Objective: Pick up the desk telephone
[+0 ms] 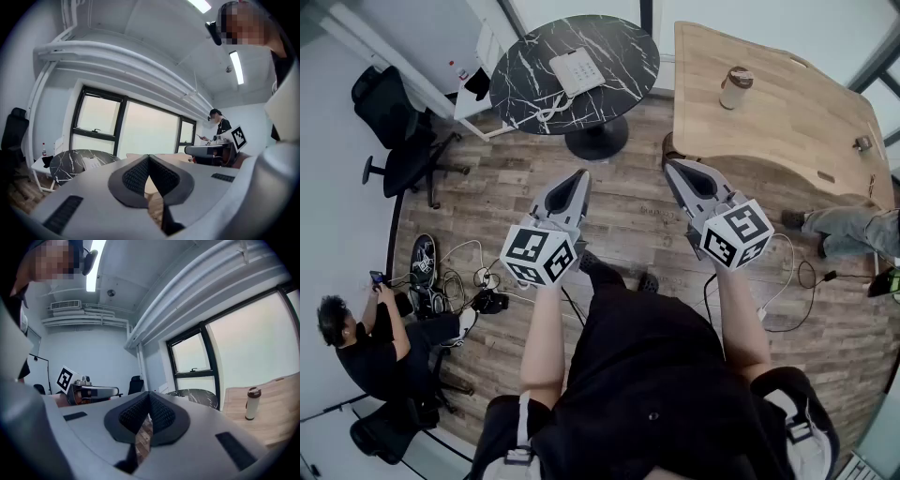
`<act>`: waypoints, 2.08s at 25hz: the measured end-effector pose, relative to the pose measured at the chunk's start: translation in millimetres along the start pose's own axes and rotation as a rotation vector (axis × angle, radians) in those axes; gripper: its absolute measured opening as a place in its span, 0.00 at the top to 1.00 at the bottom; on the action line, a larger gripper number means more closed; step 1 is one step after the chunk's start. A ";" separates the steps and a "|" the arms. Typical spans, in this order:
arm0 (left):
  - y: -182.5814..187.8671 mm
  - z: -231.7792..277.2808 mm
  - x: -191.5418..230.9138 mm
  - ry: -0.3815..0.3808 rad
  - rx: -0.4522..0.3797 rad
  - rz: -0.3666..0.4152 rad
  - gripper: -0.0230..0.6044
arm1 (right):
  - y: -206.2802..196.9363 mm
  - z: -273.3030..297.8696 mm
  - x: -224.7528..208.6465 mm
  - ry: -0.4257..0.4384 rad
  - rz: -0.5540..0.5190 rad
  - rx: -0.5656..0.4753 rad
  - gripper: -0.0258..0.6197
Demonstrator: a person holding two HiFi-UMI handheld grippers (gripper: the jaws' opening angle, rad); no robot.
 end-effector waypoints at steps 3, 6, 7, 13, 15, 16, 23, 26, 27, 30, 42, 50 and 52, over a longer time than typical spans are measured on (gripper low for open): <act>-0.5 1.4 -5.0 0.003 0.007 0.019 0.94 | -0.9 -3.8 -0.7 -0.005 -0.011 0.002 0.91; 1.5 -0.5 -7.4 0.008 0.004 0.027 0.94 | -0.5 -7.2 -3.7 -0.010 -0.001 -0.008 0.91; 2.0 -1.8 -7.7 0.012 0.004 0.030 0.94 | -0.4 -8.4 -4.8 -0.011 0.006 -0.013 0.91; 0.9 -12.7 -4.9 0.042 0.011 0.038 0.94 | -3.2 -14.7 -8.6 -0.011 0.042 -0.029 0.91; -1.3 -16.7 -3.2 0.055 0.014 0.036 0.94 | -5.5 -17.2 -8.3 -0.016 0.045 -0.028 0.91; -2.7 -18.3 -2.1 0.062 0.016 0.033 0.94 | -6.9 -17.9 -8.3 -0.017 0.045 -0.026 0.91; -10.7 -17.2 13.5 0.044 0.021 -0.041 0.94 | -13.1 -4.2 -10.1 -0.015 0.056 -0.006 0.91; -10.8 -8.8 31.6 0.036 0.022 -0.068 0.94 | -10.9 12.2 -14.4 -0.014 0.052 0.003 0.91; -10.6 -4.4 38.8 0.044 0.028 -0.059 0.94 | -8.9 18.3 -17.3 -0.017 0.053 0.008 0.91; -5.4 11.0 62.7 0.060 0.037 -0.033 0.94 | 1.9 39.4 -28.6 -0.026 0.047 0.018 0.91; 36.9 69.4 183.6 0.078 0.052 -0.017 0.94 | 67.3 158.6 -72.6 -0.040 0.027 0.044 0.91; 53.3 91.8 246.7 0.070 0.059 0.000 0.94 | 90.5 220.1 -81.9 -0.040 0.031 0.032 0.91; 55.0 98.3 257.4 0.058 0.065 -0.005 0.94 | 92.9 229.1 -84.5 -0.051 0.034 0.036 0.91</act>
Point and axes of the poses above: the fingertips, and each gripper's own axes: z forward along the fingers, x to its left, y out of its top, the point moved 3 cm from there along -z, backward along the fingers, and after that the axes turned 13 degrees about x, right-handed, at the moved point
